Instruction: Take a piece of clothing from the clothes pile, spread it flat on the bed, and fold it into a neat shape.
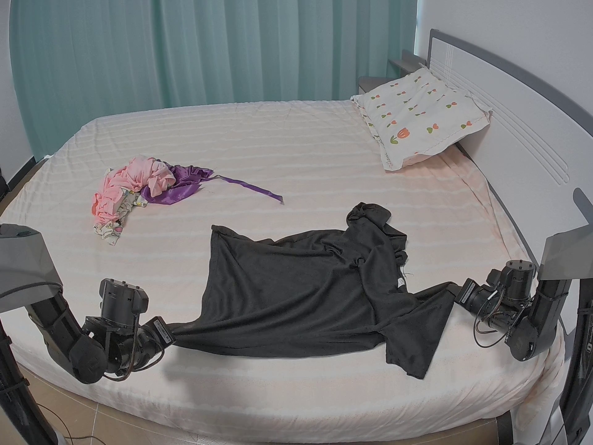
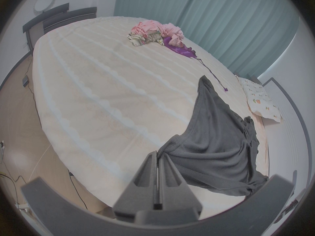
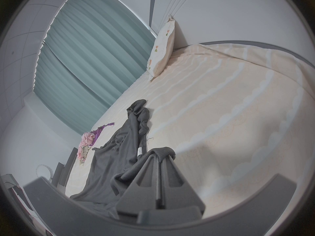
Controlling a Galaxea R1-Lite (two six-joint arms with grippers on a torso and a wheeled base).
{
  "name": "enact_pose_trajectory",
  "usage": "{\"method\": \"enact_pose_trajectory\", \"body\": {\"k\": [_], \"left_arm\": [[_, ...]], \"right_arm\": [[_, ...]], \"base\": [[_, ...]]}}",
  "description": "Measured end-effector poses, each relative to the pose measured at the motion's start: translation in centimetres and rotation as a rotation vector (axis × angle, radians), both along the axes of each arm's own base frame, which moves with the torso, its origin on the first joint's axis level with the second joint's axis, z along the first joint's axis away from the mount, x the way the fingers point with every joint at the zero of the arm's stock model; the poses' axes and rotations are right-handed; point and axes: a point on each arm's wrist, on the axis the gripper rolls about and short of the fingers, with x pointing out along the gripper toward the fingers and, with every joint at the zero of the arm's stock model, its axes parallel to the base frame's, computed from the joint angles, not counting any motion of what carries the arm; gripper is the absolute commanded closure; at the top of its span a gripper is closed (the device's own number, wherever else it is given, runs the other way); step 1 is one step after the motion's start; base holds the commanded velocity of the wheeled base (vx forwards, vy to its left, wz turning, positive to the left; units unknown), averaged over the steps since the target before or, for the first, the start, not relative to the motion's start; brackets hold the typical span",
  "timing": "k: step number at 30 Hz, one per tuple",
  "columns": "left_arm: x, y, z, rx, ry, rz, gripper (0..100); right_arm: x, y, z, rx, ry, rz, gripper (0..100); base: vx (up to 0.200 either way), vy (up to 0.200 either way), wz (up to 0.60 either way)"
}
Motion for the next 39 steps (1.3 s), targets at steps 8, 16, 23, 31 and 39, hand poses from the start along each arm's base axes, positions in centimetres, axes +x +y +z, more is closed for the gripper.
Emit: {"method": "enact_pose_trajectory", "body": {"k": [8, 16, 23, 31, 39], "left_arm": [[-1.2, 0.7, 0.4, 0.046, 0.071, -0.021, 100], [-1.0, 1.5, 1.6, 0.076, 0.05, -0.02, 100], [-1.1, 1.8, 1.8, 0.083, 0.048, -0.016, 100], [-0.1, 2.8, 2.3, 0.068, -0.002, 0.038, 100], [0.6, 3.9, 2.4, 0.063, -0.028, 0.085, 100]], "right_arm": [[0.0, 0.3, -0.9, 0.002, 0.019, 0.01, 100], [-0.1, 1.7, -1.9, 0.007, 0.019, 0.054, 0], [-0.5, 1.6, -2.2, 0.006, 0.042, 0.052, 0], [-4.7, 1.5, -1.7, 0.013, 0.149, 0.141, 0], [-7.5, 4.1, -1.6, -0.026, 0.208, 0.322, 0]], "base": [[0.0, 0.0, 0.0], [0.0, 0.0, 0.0], [0.0, 0.0, 0.0], [0.0, 0.0, 0.0], [0.0, 0.0, 0.0]]}}
